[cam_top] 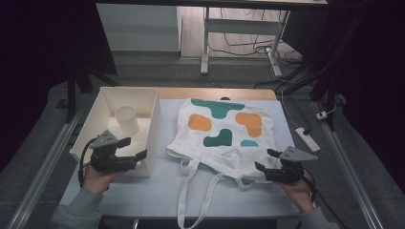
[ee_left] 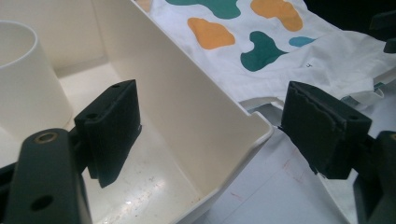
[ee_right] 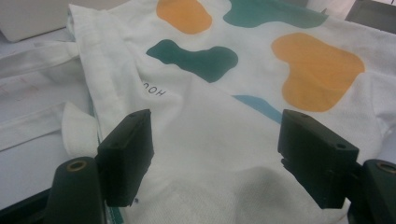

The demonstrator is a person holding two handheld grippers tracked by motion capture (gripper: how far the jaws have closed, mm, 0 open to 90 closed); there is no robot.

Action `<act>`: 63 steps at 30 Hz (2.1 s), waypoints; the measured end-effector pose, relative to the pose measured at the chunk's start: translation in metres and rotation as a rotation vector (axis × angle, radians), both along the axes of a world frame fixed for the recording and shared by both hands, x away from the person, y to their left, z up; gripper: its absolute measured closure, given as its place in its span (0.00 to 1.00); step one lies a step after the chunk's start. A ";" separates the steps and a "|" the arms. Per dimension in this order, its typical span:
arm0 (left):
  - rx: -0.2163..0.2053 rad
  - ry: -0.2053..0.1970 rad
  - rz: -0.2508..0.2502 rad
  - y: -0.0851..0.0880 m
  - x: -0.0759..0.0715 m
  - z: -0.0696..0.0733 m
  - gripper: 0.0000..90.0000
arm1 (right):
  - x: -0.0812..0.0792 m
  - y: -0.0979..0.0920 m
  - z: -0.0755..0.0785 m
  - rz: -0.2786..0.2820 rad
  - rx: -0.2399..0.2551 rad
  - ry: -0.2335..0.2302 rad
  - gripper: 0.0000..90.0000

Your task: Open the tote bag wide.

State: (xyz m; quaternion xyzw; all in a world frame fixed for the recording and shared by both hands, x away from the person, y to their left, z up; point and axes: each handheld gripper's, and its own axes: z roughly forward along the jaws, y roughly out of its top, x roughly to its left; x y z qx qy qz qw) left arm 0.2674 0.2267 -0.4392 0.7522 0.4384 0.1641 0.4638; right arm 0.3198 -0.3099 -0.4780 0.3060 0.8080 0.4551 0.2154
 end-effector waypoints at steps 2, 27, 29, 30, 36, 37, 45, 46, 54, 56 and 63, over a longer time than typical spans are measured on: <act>0.002 0.000 -0.001 -0.001 0.000 -0.001 0.22 | 0.000 0.000 0.000 -0.004 -0.005 -0.002 0.30; 0.000 -0.039 -0.005 -0.012 -0.004 0.010 0.22 | -0.001 0.002 -0.004 0.029 0.015 0.006 0.31; 0.003 -0.052 -0.013 -0.017 -0.005 0.014 0.22 | 0.000 0.003 -0.003 0.037 0.023 0.000 0.31; 0.004 -0.058 -0.019 -0.019 -0.006 0.016 0.22 | 0.000 0.003 -0.003 0.038 0.023 -0.001 0.31; 0.006 -0.082 -0.049 -0.027 -0.012 0.023 0.22 | 0.002 0.011 0.001 0.057 0.021 -0.006 0.32; 0.001 -0.083 -0.054 -0.028 -0.012 0.024 0.23 | 0.001 0.012 0.002 0.057 0.023 -0.006 0.32; 0.027 -0.096 -0.142 -0.046 -0.013 0.027 0.23 | 0.002 0.028 0.000 0.076 -0.006 0.000 0.33; 0.030 -0.091 -0.151 -0.049 -0.013 0.026 0.23 | 0.002 0.030 0.000 0.082 -0.005 -0.001 0.33; 0.062 -0.056 -0.209 -0.079 -0.013 0.013 0.24 | -0.003 0.031 -0.001 0.088 -0.007 0.001 0.33; 0.070 -0.051 -0.224 -0.083 -0.013 0.012 0.24 | -0.005 0.032 0.001 0.093 -0.012 -0.008 0.33; 0.135 -0.005 -0.312 -0.115 -0.011 -0.007 0.24 | -0.007 0.035 0.002 0.099 -0.032 -0.023 0.33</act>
